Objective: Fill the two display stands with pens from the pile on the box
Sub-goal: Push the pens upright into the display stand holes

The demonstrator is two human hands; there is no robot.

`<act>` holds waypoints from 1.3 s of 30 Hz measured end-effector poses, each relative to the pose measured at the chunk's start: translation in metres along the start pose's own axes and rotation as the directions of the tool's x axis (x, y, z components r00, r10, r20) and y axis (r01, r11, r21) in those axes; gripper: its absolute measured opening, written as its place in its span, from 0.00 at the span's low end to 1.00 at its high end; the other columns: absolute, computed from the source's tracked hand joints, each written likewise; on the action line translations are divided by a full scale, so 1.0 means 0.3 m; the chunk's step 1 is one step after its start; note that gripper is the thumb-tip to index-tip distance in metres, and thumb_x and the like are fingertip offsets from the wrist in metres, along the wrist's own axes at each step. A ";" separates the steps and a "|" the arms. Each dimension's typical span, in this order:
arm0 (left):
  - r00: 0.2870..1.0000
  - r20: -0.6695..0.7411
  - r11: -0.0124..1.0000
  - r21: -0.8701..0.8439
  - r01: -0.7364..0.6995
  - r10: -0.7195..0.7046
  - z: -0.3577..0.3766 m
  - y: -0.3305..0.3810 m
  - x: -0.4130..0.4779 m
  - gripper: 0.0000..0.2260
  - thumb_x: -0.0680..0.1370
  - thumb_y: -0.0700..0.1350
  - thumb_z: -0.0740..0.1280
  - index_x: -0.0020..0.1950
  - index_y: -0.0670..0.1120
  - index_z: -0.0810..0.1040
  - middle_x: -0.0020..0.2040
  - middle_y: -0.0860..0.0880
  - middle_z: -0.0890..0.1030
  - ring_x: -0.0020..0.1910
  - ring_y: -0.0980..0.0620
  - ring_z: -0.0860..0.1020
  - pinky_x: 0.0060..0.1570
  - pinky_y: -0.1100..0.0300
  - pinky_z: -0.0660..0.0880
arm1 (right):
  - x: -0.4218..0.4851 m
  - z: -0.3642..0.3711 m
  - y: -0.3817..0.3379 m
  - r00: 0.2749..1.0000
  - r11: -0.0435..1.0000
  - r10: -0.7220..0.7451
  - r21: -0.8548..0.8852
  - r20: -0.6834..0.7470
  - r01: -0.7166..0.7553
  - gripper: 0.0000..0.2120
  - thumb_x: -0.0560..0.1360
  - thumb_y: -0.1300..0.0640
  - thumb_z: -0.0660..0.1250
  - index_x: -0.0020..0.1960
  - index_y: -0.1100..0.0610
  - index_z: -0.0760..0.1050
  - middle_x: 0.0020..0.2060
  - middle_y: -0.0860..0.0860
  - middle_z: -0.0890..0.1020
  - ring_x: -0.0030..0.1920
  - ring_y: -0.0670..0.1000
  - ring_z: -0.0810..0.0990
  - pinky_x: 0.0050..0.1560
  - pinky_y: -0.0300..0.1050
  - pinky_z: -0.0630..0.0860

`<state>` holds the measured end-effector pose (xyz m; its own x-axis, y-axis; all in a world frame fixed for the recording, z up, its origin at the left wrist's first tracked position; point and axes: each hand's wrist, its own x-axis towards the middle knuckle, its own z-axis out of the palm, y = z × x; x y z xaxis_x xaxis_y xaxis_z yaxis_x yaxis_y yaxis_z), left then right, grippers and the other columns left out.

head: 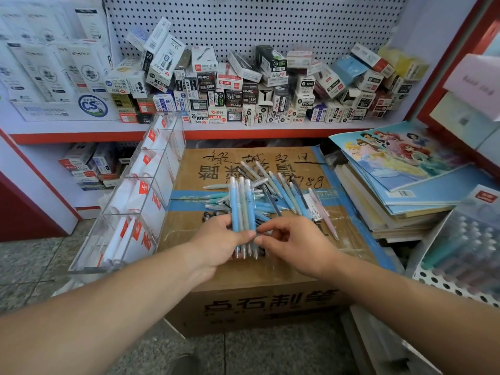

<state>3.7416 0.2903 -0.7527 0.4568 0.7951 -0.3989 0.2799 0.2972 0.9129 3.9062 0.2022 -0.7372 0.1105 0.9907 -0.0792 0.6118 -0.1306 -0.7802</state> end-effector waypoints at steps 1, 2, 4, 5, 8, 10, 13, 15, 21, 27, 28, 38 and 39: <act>1.000 -0.001 1.000 0.015 -0.007 0.007 -0.005 0.000 0.005 0.12 0.76 0.38 0.75 0.59 0.47 0.82 0.50 0.46 0.88 0.55 0.46 0.85 0.63 0.43 0.78 | 0.021 -0.017 0.015 0.999 0.998 0.017 -0.054 -0.047 -0.020 0.01 0.78 0.50 0.72 0.49 0.46 0.82 0.38 0.47 0.83 0.38 0.45 0.82 0.42 0.43 0.83; 1.000 0.005 1.000 0.020 -0.009 0.009 -0.011 -0.002 0.009 0.13 0.76 0.38 0.75 0.60 0.46 0.81 0.49 0.47 0.88 0.55 0.47 0.85 0.64 0.44 0.78 | 0.045 -0.041 0.034 0.992 0.991 0.053 -0.113 -0.118 -0.066 0.02 0.78 0.51 0.72 0.47 0.47 0.82 0.39 0.46 0.83 0.39 0.45 0.81 0.43 0.43 0.83; 1.000 0.019 1.000 0.016 -0.010 0.010 -0.020 -0.003 0.013 0.13 0.77 0.38 0.74 0.60 0.47 0.79 0.48 0.48 0.88 0.55 0.49 0.85 0.65 0.44 0.77 | 0.087 -0.099 0.080 0.957 0.956 0.135 -0.221 -0.256 -0.194 0.05 0.78 0.50 0.72 0.46 0.49 0.80 0.39 0.46 0.82 0.39 0.45 0.81 0.38 0.42 0.81; 1.000 0.024 1.000 0.013 -0.010 0.010 -0.022 -0.004 0.015 0.13 0.78 0.38 0.73 0.60 0.47 0.79 0.48 0.48 0.88 0.55 0.49 0.85 0.66 0.44 0.76 | 0.102 -0.122 0.104 0.940 0.929 0.164 -0.274 -0.300 -0.250 0.07 0.77 0.48 0.73 0.46 0.50 0.79 0.39 0.47 0.81 0.39 0.46 0.80 0.37 0.43 0.80; 0.999 0.035 1.000 0.014 -0.012 0.012 -0.021 -0.007 0.017 0.11 0.78 0.38 0.73 0.58 0.49 0.79 0.47 0.49 0.88 0.55 0.50 0.85 0.66 0.45 0.76 | 0.122 -0.148 0.151 0.915 0.843 0.219 -0.406 -0.339 -0.352 0.10 0.76 0.46 0.73 0.48 0.51 0.77 0.40 0.48 0.81 0.39 0.48 0.80 0.41 0.50 0.83; 0.999 0.044 0.999 0.029 -0.012 0.011 -0.018 -0.007 0.017 0.11 0.78 0.39 0.73 0.57 0.49 0.79 0.47 0.49 0.88 0.55 0.50 0.85 0.67 0.45 0.76 | 0.126 -0.144 0.154 0.913 0.816 0.239 -0.442 -0.330 -0.373 0.12 0.76 0.46 0.74 0.48 0.52 0.76 0.39 0.48 0.80 0.39 0.49 0.80 0.41 0.50 0.83; 0.999 0.045 0.999 0.049 -0.013 0.011 -0.016 -0.004 0.018 0.09 0.78 0.39 0.73 0.55 0.50 0.80 0.47 0.50 0.88 0.55 0.50 0.84 0.67 0.46 0.76 | 0.132 -0.140 0.145 0.904 0.806 0.255 -0.441 -0.342 -0.394 0.12 0.76 0.48 0.75 0.50 0.53 0.75 0.40 0.50 0.80 0.40 0.50 0.80 0.41 0.49 0.82; 0.999 0.047 0.999 0.049 -0.004 0.002 -0.014 -0.001 0.018 0.08 0.79 0.39 0.72 0.55 0.50 0.80 0.48 0.49 0.88 0.55 0.50 0.84 0.67 0.45 0.76 | 0.135 -0.141 0.142 0.896 0.813 0.272 -0.415 -0.350 -0.409 0.11 0.76 0.50 0.75 0.51 0.53 0.76 0.41 0.50 0.81 0.40 0.51 0.80 0.40 0.48 0.82; 0.997 0.072 0.999 0.044 0.012 -0.016 0.004 0.020 0.008 0.09 0.78 0.40 0.73 0.57 0.49 0.81 0.49 0.50 0.88 0.56 0.50 0.84 0.67 0.46 0.75 | 0.133 -0.175 0.154 0.878 0.876 0.346 -0.221 -0.331 -0.428 0.09 0.76 0.54 0.74 0.55 0.53 0.78 0.48 0.51 0.82 0.43 0.49 0.80 0.34 0.41 0.75; 0.995 0.096 0.998 0.059 -0.020 0.014 0.051 0.038 -0.020 0.09 0.79 0.39 0.72 0.59 0.46 0.81 0.50 0.49 0.88 0.55 0.49 0.85 0.62 0.47 0.79 | -0.008 -0.221 0.132 0.916 0.931 0.364 0.102 -0.166 -0.351 0.11 0.77 0.60 0.73 0.57 0.51 0.77 0.35 0.52 0.84 0.36 0.49 0.82 0.37 0.42 0.75; 0.994 0.107 0.997 0.065 -0.031 0.024 0.066 0.043 -0.027 0.10 0.79 0.39 0.71 0.61 0.45 0.81 0.49 0.49 0.88 0.53 0.50 0.85 0.57 0.50 0.80 | -0.039 -0.236 0.126 0.924 0.928 0.360 0.146 -0.126 -0.342 0.10 0.78 0.61 0.72 0.57 0.52 0.77 0.35 0.53 0.83 0.35 0.50 0.81 0.36 0.43 0.76; 0.950 0.298 0.995 0.010 -0.104 0.096 0.435 0.137 -0.076 0.09 0.80 0.38 0.71 0.58 0.47 0.81 0.50 0.47 0.88 0.55 0.47 0.84 0.46 0.53 0.79 | -0.417 -0.517 0.141 0.802 0.871 0.430 0.424 -0.414 -0.248 0.05 0.80 0.63 0.68 0.47 0.60 0.72 0.34 0.58 0.79 0.30 0.51 0.81 0.33 0.45 0.76; 0.942 0.319 0.994 0.011 -0.109 0.100 0.483 0.141 -0.086 0.08 0.80 0.37 0.71 0.57 0.48 0.80 0.49 0.47 0.88 0.54 0.46 0.84 0.46 0.52 0.79 | -0.456 -0.542 0.156 0.778 0.876 0.436 0.410 -0.452 -0.253 0.05 0.80 0.63 0.68 0.47 0.60 0.74 0.35 0.59 0.80 0.32 0.51 0.82 0.34 0.46 0.77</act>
<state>3.8639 0.2058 -0.7164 0.7279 0.6104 -0.3123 0.2375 0.2029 0.9500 4.0471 0.0543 -0.6620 0.7067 0.6971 -0.1212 0.1874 -0.3497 -0.9179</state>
